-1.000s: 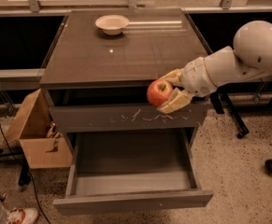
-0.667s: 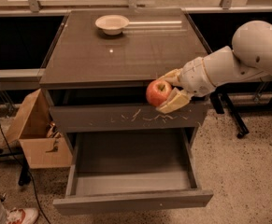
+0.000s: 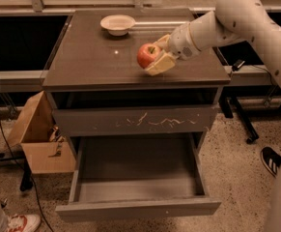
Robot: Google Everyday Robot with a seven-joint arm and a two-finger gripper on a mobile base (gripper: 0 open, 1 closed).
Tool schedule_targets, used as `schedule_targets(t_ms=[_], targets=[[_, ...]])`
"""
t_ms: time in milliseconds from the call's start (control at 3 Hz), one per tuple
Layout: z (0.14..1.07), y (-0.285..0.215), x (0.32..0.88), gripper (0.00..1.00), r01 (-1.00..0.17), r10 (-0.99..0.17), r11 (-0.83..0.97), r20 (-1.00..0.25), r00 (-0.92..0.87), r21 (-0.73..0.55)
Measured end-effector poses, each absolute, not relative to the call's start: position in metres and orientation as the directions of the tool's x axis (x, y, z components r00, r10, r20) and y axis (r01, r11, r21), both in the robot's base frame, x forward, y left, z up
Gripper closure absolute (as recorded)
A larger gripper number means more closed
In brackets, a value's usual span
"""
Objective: Pick apple from middle drawer and place on counter
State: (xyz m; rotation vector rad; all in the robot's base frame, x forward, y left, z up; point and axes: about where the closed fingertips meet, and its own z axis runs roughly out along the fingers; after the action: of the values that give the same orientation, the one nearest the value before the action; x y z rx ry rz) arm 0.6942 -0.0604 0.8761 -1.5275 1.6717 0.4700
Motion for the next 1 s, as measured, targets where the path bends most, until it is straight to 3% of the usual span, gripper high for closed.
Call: schedule_targets(t_ms=[667,1000], targets=[[0.879,-0.037,0.705,1.00,-0.953,-0.630,0.185,-0.773,0.073,-0.241],[0.879,0.011,0.724,1.00,-0.962,-0.602,0.148,-0.793,0.098,-0.232]])
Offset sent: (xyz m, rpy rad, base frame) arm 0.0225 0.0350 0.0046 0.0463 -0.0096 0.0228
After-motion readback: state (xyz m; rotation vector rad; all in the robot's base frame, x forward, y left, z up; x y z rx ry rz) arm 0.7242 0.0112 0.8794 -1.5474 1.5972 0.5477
